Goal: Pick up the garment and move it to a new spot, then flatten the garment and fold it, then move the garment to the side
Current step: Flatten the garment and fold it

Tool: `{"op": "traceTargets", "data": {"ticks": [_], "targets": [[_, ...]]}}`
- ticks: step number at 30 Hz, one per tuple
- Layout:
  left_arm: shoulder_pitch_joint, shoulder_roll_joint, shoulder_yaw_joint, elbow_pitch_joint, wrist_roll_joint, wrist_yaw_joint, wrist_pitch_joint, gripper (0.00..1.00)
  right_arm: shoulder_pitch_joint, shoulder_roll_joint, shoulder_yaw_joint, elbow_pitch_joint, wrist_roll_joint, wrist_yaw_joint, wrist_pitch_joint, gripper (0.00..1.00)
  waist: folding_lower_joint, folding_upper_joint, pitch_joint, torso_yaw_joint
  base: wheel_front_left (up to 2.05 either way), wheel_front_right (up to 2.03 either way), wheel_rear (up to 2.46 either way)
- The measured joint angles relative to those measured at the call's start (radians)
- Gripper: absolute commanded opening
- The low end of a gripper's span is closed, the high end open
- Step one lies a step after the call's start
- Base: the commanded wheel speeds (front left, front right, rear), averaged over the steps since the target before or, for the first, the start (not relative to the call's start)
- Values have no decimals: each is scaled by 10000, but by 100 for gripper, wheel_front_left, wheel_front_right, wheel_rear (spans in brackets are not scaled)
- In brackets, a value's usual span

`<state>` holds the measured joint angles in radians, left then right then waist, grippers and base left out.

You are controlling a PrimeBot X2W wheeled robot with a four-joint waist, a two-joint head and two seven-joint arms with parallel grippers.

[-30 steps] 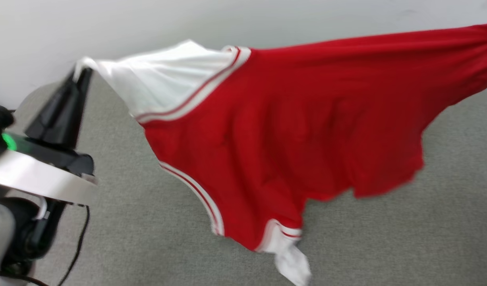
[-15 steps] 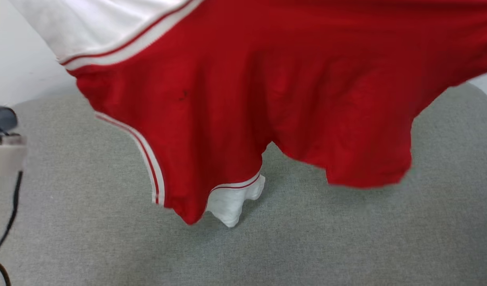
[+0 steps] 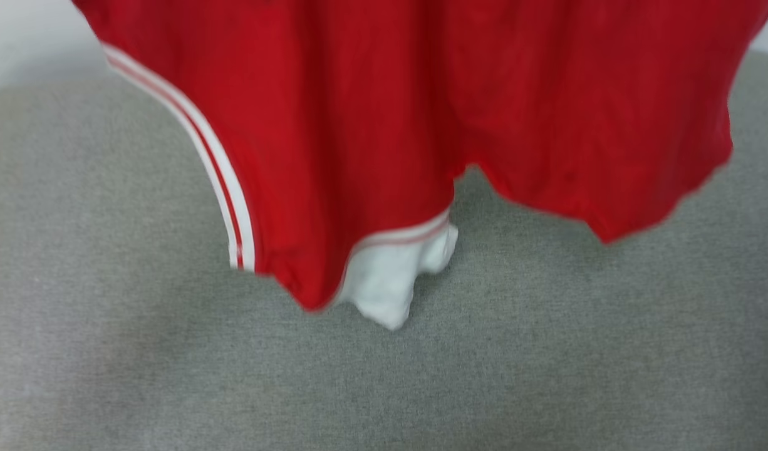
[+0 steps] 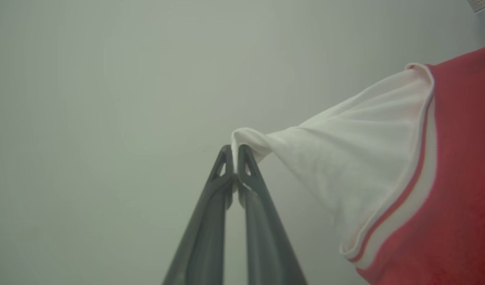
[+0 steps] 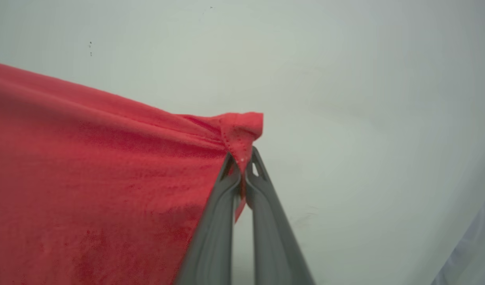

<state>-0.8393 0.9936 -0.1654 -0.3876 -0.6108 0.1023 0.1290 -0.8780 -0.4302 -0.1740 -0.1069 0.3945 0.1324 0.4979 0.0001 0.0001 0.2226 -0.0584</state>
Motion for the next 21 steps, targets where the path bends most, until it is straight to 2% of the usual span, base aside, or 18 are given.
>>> {"op": "traceTargets", "data": {"ticks": [3, 6, 11, 15, 21], "targets": [[-1394, -90, -309, 711, 245, -487, -63, 0, -711, -489, 355, 401, -424, 12, -393, 0, 0, 0, 567, 22, 0, 0, 0], [-2879, -280, -779, 1547, 807, -991, -234, 0, -1679, -523, 523, 1110, -570, 13, -773, 0, 1, 0, 1160, 44, 0, 0, 0], [-5502, -1220, -1567, 3229, 1503, -1611, -466, 0, -3780, -458, 550, 2685, -1248, 15, -1578, 0, 2, 0, 2186, 76, 0, 0, 0], [-7440, -1971, -2010, 4886, 1941, -1831, -681, 0, -5390, -362, 696, 4069, -1962, 54, -2282, 0, 2, 0, 2997, 110, 0, 0, 0], [-9706, -3020, -2539, 7179, 2690, -1998, -1643, 0, -7390, -161, 779, 6117, -3089, 56, -3390, 0, 2, 0, 4114, 151, 0, 0, 0]]}}
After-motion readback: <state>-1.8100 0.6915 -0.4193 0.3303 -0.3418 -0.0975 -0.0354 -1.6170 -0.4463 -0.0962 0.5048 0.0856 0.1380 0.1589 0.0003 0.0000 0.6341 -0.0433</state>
